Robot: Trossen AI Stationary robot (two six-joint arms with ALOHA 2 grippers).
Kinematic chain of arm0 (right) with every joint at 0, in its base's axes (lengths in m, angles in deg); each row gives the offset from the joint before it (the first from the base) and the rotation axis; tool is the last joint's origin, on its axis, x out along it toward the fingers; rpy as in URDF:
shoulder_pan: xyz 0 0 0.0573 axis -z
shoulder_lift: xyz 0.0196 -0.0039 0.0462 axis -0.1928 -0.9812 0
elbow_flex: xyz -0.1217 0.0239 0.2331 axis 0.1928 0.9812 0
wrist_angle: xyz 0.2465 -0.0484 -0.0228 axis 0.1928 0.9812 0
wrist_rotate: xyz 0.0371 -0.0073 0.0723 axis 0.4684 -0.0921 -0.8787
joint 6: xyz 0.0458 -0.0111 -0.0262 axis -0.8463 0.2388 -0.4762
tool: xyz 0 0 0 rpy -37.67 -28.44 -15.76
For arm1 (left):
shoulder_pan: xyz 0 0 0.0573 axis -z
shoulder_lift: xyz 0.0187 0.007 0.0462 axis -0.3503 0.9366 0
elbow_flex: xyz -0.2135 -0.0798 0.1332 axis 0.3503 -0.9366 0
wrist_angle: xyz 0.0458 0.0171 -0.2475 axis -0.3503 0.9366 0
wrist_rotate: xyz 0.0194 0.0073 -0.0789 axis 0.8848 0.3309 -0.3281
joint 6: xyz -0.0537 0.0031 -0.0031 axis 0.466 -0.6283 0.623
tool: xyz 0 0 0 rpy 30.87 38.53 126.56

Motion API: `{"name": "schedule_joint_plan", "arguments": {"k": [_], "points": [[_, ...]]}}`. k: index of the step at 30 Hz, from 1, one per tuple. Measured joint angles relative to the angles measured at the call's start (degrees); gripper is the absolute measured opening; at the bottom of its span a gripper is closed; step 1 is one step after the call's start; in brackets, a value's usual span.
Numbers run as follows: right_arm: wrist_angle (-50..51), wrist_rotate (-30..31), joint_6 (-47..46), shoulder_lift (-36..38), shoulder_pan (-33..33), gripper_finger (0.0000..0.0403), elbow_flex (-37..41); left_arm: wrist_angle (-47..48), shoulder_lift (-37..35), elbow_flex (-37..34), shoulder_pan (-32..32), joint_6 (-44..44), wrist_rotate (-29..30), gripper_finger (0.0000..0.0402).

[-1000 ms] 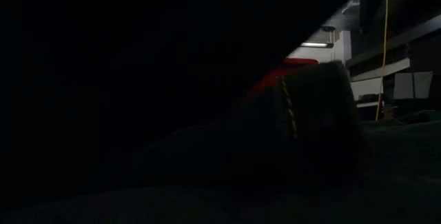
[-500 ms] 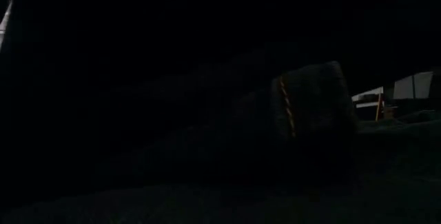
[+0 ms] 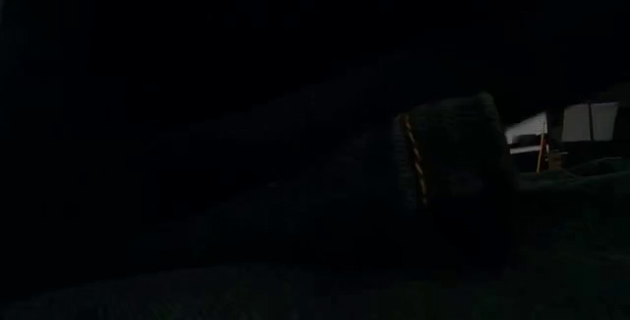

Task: Fold Laundry from Bin
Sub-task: Fold the dark blue pants

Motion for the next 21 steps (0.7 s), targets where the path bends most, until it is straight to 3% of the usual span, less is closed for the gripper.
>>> {"name": "schedule_joint_plan", "arguments": {"k": [21], "points": [[2.0,-1.6,0.0,0.0,0.0,0.0168,-2.7,5.6,0.0,6.9,-0.2,-7.4,-0.6,0.0005]]}}
